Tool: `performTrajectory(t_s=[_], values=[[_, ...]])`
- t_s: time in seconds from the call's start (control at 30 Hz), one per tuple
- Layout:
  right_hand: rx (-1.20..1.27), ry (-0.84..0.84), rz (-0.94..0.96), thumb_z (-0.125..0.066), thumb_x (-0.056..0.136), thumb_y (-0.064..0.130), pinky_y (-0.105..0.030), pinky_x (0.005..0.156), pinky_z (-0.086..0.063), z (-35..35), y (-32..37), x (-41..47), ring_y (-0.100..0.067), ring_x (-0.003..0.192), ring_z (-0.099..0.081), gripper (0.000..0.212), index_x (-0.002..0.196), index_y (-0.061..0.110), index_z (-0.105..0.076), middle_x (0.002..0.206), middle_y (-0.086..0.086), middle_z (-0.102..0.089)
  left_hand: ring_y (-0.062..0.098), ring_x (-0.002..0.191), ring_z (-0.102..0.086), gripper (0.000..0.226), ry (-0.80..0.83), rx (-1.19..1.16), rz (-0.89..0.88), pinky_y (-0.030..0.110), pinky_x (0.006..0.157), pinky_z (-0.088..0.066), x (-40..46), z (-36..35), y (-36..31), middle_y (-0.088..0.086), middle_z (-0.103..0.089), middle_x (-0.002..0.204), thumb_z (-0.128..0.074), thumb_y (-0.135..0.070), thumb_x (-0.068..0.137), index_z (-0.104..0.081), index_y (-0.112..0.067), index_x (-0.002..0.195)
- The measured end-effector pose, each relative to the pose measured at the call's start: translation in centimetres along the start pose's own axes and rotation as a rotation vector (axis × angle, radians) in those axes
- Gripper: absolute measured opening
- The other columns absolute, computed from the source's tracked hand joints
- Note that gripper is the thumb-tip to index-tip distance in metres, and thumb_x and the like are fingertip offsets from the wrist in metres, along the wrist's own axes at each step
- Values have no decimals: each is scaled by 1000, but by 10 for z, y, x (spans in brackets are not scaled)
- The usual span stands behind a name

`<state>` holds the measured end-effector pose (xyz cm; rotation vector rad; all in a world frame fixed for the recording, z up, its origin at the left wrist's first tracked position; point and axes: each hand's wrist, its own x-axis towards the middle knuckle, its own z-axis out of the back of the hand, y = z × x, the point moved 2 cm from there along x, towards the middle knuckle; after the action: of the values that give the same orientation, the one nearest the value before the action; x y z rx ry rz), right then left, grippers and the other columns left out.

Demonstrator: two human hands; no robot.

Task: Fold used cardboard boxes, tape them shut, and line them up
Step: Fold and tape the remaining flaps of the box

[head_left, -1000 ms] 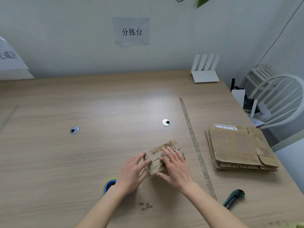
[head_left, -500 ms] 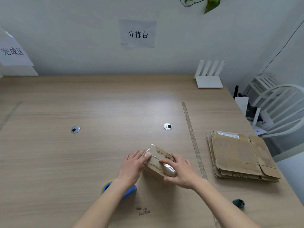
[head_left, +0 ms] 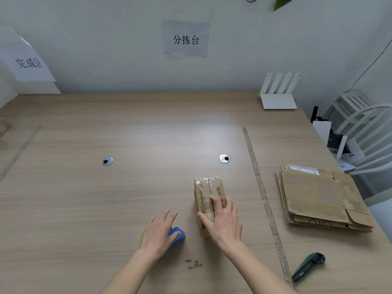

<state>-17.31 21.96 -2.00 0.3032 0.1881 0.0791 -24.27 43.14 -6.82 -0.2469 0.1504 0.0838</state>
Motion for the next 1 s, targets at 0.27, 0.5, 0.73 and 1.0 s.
performTrajectory(t_s=[0.27,0.5,0.73,1.0], values=[[70,-53,-11,-50,84,77,-40,88,-50,-13,0,-1,-25,119,-47,66,140,44,-35,134,-2,-37,22,86,-61,64,100,62,155,33,74,-41,-23,-38,9,0,-57,100,-62,-68,81,-49,-41,138],[100,6,-7,-47,86,77,-43,94,-49,-15,-7,-2,-27,128,-44,68,144,46,-26,144,-6,-33,23,83,-58,61,167,-53,183,34,67,-42,-25,-52,18,0,-58,104,-41,-56,99,-12,-50,153],[148,-26,125,-51,96,58,-43,106,-45,15,3,-11,-22,147,-31,63,153,41,-30,165,0,-17,14,84,-51,55,-9,-161,-27,24,74,-39,-27,13,30,-14,-54,100,-30,-62,92,-18,-63,146],[574,289,379,-51,102,18,-33,109,-46,85,69,-8,-2,123,-56,49,134,55,-45,135,12,-58,1,107,-52,46,-188,-130,-354,21,118,-15,-6,142,25,-22,-59,112,-42,-53,97,-27,-64,139]])
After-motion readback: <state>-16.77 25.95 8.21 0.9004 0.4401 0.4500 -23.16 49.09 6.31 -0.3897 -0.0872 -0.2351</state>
